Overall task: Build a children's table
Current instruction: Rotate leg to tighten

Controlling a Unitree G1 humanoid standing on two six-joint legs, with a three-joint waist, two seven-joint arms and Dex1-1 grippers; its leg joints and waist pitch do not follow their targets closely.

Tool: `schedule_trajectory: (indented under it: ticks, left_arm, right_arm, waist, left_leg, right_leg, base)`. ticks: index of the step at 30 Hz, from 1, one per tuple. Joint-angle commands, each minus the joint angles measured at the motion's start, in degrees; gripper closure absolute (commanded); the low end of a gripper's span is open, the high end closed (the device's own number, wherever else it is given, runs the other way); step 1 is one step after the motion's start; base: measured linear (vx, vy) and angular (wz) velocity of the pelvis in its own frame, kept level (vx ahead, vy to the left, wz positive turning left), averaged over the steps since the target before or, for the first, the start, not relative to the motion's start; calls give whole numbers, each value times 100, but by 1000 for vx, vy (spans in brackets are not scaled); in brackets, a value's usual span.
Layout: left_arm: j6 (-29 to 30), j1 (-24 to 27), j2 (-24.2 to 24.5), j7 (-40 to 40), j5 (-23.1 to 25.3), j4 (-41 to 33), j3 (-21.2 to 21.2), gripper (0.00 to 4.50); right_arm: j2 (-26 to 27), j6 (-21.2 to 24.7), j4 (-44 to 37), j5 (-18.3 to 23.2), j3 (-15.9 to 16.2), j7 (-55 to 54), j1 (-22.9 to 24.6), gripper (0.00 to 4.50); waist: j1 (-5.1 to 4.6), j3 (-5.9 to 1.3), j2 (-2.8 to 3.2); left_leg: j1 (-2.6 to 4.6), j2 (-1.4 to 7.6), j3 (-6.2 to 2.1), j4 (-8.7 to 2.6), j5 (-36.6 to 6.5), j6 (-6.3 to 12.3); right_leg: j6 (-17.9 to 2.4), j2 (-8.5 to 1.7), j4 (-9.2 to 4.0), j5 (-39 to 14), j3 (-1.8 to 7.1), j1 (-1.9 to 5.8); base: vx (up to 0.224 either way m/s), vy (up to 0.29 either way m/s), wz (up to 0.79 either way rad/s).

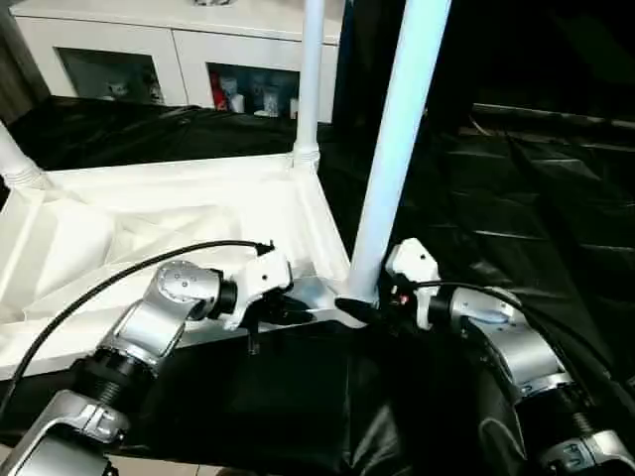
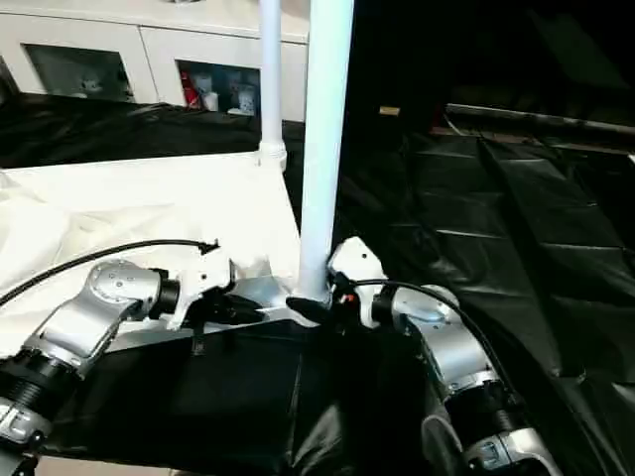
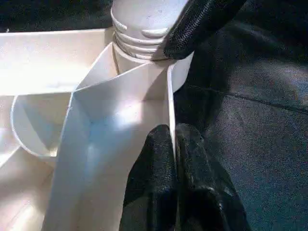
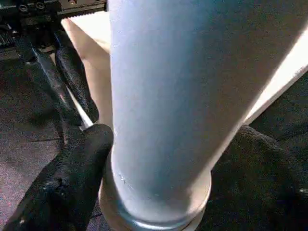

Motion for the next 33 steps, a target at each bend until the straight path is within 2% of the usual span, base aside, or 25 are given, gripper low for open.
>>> schedule_trajectory:
  ticks: [1,6,11,14,15,17,18,19,20,21,22,25,26,28,29,30,31,33]
  left_arm:
    - [-80,33,-16,-116,28,98,-78,450]
    - [-67,71,-18,-112,24,86,-65,450]
    - [-44,96,-70,12,65,132,-65,450]
    - [-16,9,-395,605,206,423,-6,450]
    - [-10,-17,-464,708,220,488,8,450]
    - [-73,-179,-756,1169,385,792,-19,450]
    - [-60,-256,-902,1376,465,886,-51,450]
    - [-26,-331,-1051,1593,536,971,-74,450]
    - [4,-374,-1143,1722,575,1017,-82,450]
    - [54,-428,-1240,1843,612,1069,-97,450]
    - [67,-447,-1275,1891,630,1087,-105,450]
    - [125,-687,-1728,2540,888,1363,-152,450]
    - [105,-735,-1794,2614,943,1434,-157,450]
    - [78,-766,-1831,2647,986,1492,-153,450]
    - [71,-771,-1838,2650,992,1501,-147,450]
    - [60,-775,-1833,2596,998,1501,-140,450]
    - [61,-743,-1787,2465,975,1459,-120,450]
    - [66,-735,-1758,2405,952,1457,-98,450]
  right_arm:
    - [-38,-43,64,-12,-40,-15,-1,108]
    - [10,-57,75,0,-52,-34,47,152]
    - [139,17,152,8,-139,-248,79,174]
    - [492,134,378,-11,-316,-941,176,178]
    - [564,157,415,-23,-344,-1086,194,179]
    - [931,195,644,-171,-464,-1898,195,180]
    - [1113,227,764,-223,-553,-2319,134,180]
    - [1287,256,882,-274,-656,-2767,62,180]
    - [1394,277,948,-306,-729,-3037,16,181]
    - [1498,308,1022,-308,-799,-3260,-43,181]
    - [1532,316,1046,-313,-816,-3333,-65,181]
    - [1845,285,1283,-605,-788,-4069,-296,181]
    - [1893,241,1302,-671,-743,-4127,-318,181]
    - [1925,208,1314,-713,-718,-4152,-328,181]
    - [1925,210,1298,-733,-689,-4119,-322,181]
    - [1902,193,1236,-798,-587,-3972,-301,181]
    - [1861,61,1160,-765,-539,-3706,-271,181]
    - [1841,-47,1141,-691,-569,-3603,-278,125]
  waist:
    - [-15,-312,-14]
    - [-16,-307,-14]
    - [-26,-298,-10]
    - [-39,-277,0]
    - [-43,-265,10]
    - [-65,-270,27]
    - [-62,-268,14]
    - [-68,-287,58]
    - [-81,-282,51]
    - [-80,-288,32]
    - [-72,-295,59]
    - [-67,-305,70]
    - [-59,-310,70]
    - [-32,-332,72]
    - [-32,-332,72]
    - [-27,-357,65]
    - [-30,-359,65]
    - [-30,-361,71]
  left_leg:
    - [39,473,-167,-485,-688,218]
    - [39,476,-170,-493,-730,207]
    - [43,475,-171,-504,-812,171]
    - [57,474,-175,-528,-962,87]
    - [90,473,-174,-539,-1120,6]
    - [92,478,-193,-562,-1258,-107]
    - [111,478,-197,-564,-1323,-148]
    - [113,478,-201,-570,-1276,-191]
    - [116,475,-193,-574,-1280,-201]
    - [89,459,-199,-569,-1236,-196]
    - [86,460,-200,-568,-1204,-185]
    - [106,457,-178,-559,-1135,-152]
    - [109,461,-177,-558,-1091,-142]
    - [114,463,-156,-541,-898,-56]
    - [114,463,-156,-541,-898,-56]
    - [53,454,-162,-537,-627,61]
    - [41,451,-160,-528,-537,130]
    - [38,456,-160,-525,-547,189]
  right_leg:
    - [-1421,-596,-504,-586,346,175]
    - [-1424,-594,-507,-619,347,175]
    - [-1407,-593,-522,-730,352,168]
    - [-1367,-595,-561,-1018,359,151]
    - [-1320,-595,-599,-1289,364,128]
    - [-1237,-601,-618,-1553,371,123]
    - [-1184,-606,-630,-1648,376,116]
    - [-1165,-611,-624,-1586,382,110]
    - [-1160,-594,-624,-1546,385,92]
    - [-1133,-609,-625,-1544,383,130]
    - [-1119,-619,-622,-1533,386,129]
    - [-1103,-596,-635,-1323,392,108]
    - [-1097,-598,-634,-1272,390,110]
    - [-1119,-590,-603,-826,386,120]
    - [-1119,-590,-603,-826,386,120]
    - [-1133,-594,-558,-434,366,186]
    - [-1148,-593,-544,-262,357,191]
    - [-1169,-597,-544,-239,351,196]
  base:
    - [0,0,0]
    - [0,0,0]
    - [0,0,0]
    - [0,0,0]
    - [0,0,0]
    - [0,0,0]
    - [0,0,0]
    - [0,0,0]
    - [0,0,0]
    - [0,0,0]
    - [0,0,0]
    - [0,0,0]
    - [0,0,0]
    - [0,0,0]
    - [0,0,0]
    - [0,0,0]
    - [0,0,0]
    - [0,0,0]
